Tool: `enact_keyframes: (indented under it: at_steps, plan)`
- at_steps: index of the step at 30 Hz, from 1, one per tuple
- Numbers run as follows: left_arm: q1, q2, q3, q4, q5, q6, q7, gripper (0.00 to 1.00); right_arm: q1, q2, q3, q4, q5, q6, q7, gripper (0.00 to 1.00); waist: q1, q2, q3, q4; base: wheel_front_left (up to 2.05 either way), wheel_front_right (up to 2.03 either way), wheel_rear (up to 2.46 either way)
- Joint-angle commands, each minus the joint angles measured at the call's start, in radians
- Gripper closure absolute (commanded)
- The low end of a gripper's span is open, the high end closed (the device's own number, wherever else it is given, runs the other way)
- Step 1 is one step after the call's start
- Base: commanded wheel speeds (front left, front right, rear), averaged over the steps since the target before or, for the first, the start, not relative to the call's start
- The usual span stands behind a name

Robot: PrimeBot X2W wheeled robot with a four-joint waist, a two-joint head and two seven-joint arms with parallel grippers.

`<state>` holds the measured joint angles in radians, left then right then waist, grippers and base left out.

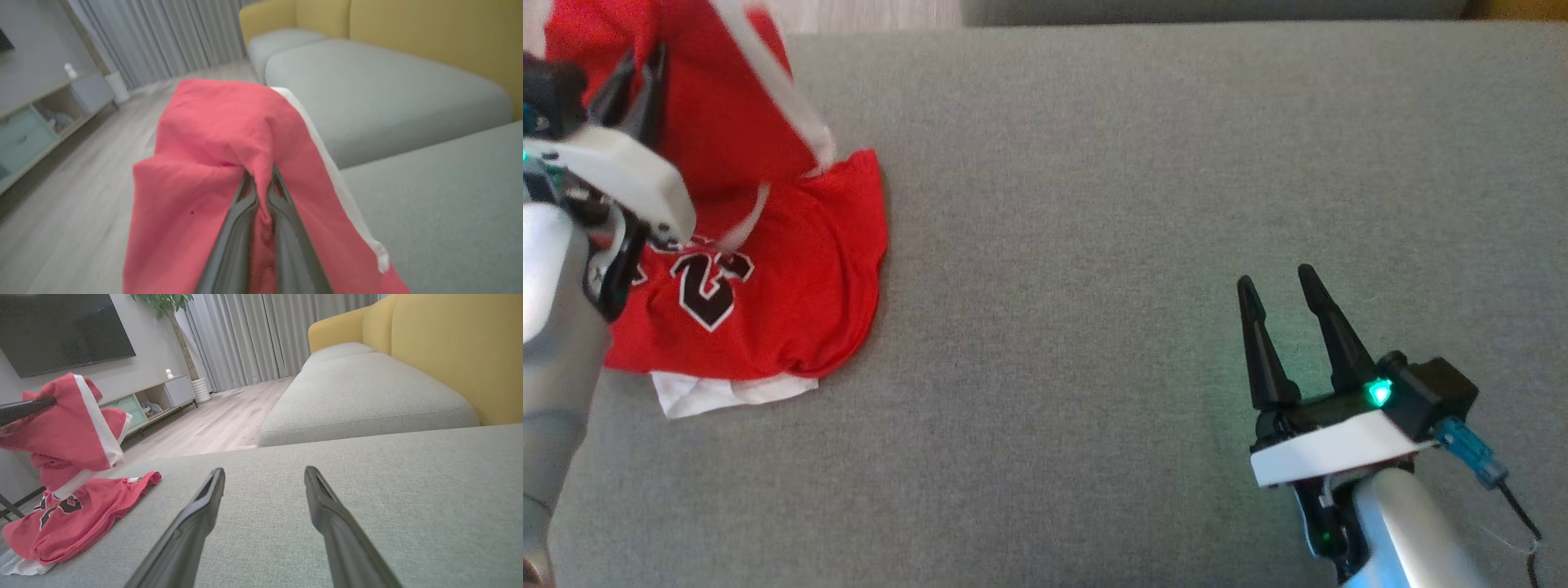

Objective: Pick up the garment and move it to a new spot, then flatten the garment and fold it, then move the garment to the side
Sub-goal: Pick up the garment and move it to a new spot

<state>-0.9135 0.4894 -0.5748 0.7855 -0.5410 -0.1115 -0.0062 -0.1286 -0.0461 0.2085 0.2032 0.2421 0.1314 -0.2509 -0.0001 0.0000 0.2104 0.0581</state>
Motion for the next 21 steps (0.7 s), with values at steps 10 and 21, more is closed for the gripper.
enact_keyframes:
  at_steps: [10, 21]
  plan:
    - [-0.103, 0.031, 0.020, -0.179, 0.052, 0.009, -0.133, 1.00, 0.035, -0.004, 0.013, -0.028, 0.037, -0.001, -0.011, 0.00, 0.0001, 0.0000, -0.092, -0.030, 0.00, 0.00, 0.00]
    - [-0.023, -0.005, -0.112, -0.388, 0.043, -0.008, 0.007, 1.00, 0.022, -0.004, -0.003, -0.063, 0.064, -0.001, -0.011, 0.00, 0.0001, 0.0000, -0.089, -0.175, 0.00, 0.00, 0.00]
